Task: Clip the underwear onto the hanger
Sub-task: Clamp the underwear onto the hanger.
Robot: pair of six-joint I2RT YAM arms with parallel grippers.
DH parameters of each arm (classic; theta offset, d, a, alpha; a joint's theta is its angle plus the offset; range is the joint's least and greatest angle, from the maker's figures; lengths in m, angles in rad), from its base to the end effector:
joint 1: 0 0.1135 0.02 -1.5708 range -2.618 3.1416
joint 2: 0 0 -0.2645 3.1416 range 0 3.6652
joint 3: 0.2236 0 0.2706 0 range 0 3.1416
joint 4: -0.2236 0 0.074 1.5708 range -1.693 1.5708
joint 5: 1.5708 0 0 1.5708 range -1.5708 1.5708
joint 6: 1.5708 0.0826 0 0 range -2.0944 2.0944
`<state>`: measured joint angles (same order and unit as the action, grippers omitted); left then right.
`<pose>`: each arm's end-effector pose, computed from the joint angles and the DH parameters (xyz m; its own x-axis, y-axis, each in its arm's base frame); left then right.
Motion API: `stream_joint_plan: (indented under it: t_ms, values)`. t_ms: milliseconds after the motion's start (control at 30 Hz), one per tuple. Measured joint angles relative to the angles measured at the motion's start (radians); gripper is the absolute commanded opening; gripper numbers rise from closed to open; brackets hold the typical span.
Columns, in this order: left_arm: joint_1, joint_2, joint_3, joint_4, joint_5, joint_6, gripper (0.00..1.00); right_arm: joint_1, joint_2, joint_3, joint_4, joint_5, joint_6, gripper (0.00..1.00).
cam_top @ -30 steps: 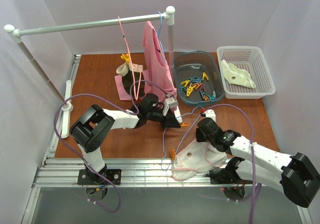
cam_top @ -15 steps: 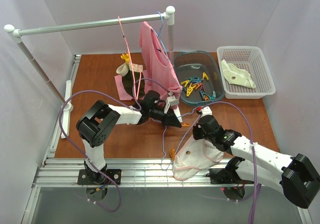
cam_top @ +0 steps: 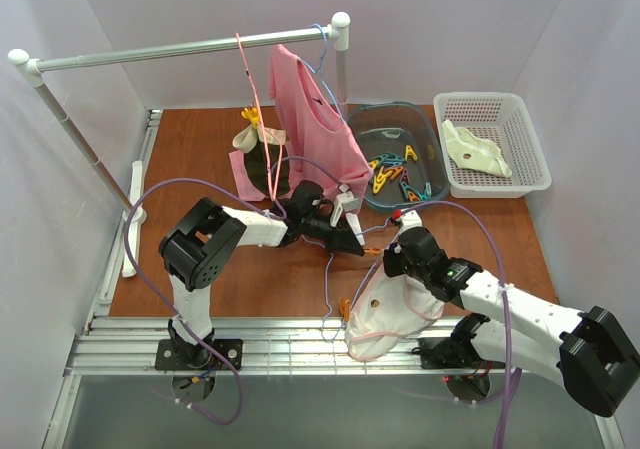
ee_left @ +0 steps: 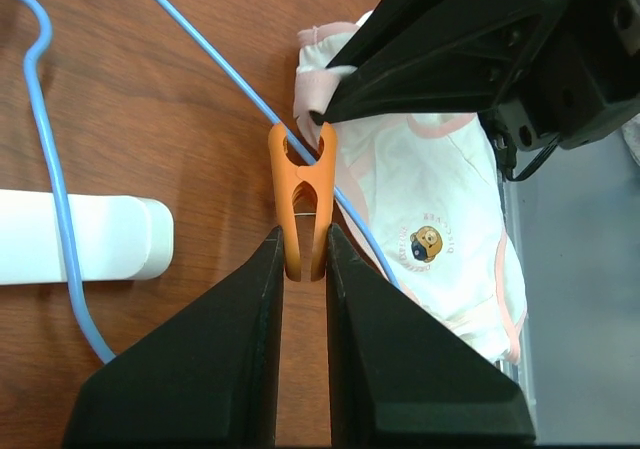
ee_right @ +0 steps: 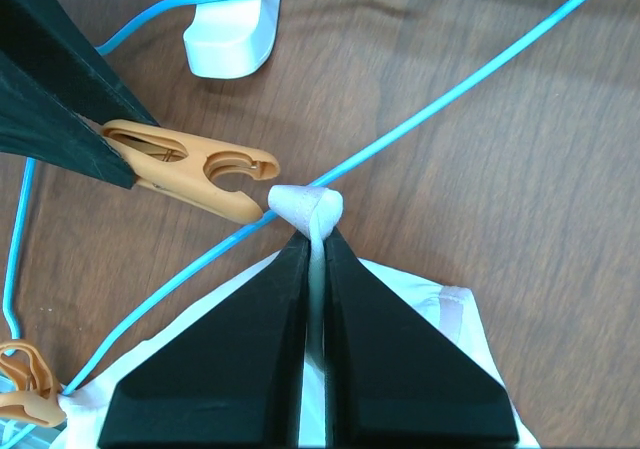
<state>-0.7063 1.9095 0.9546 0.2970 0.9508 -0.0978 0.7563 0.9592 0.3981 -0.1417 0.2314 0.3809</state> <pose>0.2651 -0.3145 0.1077 -0.5476 0.3926 -0.7389 0.8175 0.0627 -0.5725 0.1885 0.1518 0.1407 -0.6374 -0.1039 -0.7635 -0.3271 0.9336 0.1461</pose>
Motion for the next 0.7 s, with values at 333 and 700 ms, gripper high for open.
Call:
stream_joint_plan:
  t_ms: [333,700]
  values:
    - [-0.002,0.027,0.024,0.003,0.014,-0.008,0.1,-0.01,0.054,-0.002,0.048,-0.034,0.0,0.03]
    - [-0.006,0.05,0.026,0.022,0.019,-0.024,0.1,-0.016,0.089,-0.002,0.071,-0.051,-0.002,0.03]
